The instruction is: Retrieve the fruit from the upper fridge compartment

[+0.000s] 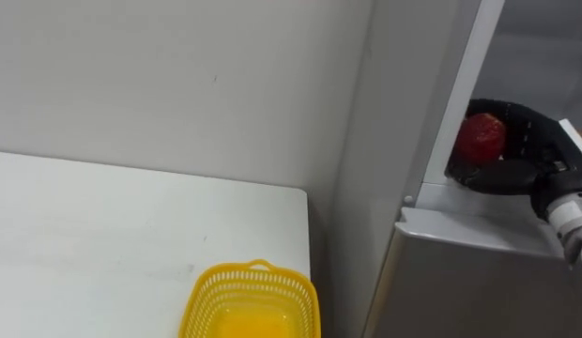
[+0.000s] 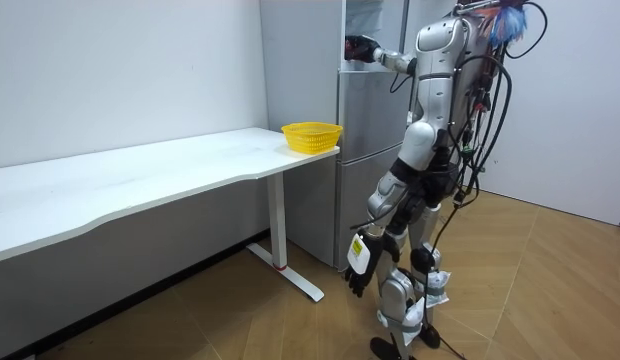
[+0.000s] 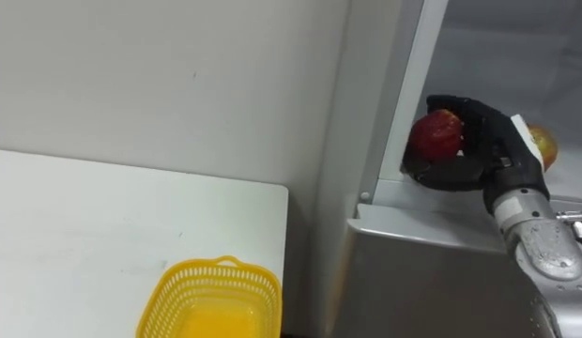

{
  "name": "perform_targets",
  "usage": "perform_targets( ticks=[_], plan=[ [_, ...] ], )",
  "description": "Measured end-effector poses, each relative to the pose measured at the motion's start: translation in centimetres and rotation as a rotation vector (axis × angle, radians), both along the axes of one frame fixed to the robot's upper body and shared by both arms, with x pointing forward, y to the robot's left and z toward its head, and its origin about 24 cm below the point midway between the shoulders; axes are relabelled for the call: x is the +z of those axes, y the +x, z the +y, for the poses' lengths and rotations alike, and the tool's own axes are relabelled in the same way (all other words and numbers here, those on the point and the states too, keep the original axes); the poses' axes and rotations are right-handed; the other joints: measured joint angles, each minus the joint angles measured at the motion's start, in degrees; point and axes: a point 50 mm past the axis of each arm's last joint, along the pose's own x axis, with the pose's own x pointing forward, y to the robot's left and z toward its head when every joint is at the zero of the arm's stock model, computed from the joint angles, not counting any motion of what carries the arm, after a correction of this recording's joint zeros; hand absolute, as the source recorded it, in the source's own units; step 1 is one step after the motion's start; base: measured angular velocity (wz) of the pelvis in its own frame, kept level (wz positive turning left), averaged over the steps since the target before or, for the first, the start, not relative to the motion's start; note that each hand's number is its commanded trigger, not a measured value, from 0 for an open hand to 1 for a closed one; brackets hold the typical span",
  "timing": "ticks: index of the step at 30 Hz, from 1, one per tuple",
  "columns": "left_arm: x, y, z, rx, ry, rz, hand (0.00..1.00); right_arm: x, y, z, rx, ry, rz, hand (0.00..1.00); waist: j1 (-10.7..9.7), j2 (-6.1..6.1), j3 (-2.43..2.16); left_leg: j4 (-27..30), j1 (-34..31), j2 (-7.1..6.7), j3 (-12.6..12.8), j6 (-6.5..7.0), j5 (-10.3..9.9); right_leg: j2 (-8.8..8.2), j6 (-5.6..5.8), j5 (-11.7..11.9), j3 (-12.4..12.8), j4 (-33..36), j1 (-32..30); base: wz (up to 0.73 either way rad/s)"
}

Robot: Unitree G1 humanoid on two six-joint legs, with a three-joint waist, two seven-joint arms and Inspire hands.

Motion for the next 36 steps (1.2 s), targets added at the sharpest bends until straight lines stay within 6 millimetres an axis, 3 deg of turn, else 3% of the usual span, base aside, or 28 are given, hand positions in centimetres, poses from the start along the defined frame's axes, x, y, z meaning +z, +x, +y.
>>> perform_targets(
  ticks=[24, 29, 36],
  plan=[
    [0.0, 0.3, 0.0, -0.004, 0.012, -0.01, 0.0, 0.1, 0.0, 0.3, 0.001, 0.016, 0.0, 1.0, -0.5, -0.21, -0.2, -0.3, 0.8, 0.16, 0.9, 0.0, 0.0, 0.2, 0.0, 0.0, 1.3, 0.0, 0.3, -0.01],
    [0.0, 0.4, 0.0, -0.008, 0.025, -0.025, 0.0, 0.9, -0.3, 1.9, 0.038, -0.059, -0.041, 1.0, -1.0, 0.3, 0.07, -0.4, 0.7, 0.21, 1.1, -0.01, 0.0, 0.26, -0.02, 0.0, 1.4, 0.0, 0.3, -0.02],
    [-0.2, 0.5, -0.6, -0.014, 0.016, -0.029, 0.0, 0.8, -1.8, 3.5, 0.004, -0.093, -0.122, 1.0, -1.1, 1.66, -0.5, -0.7, 0.8, 0.48, 2.1, -0.09, 0.0, 0.42, -0.13, 0.1, 1.5, -0.1, -0.1, -0.03]
  ],
)
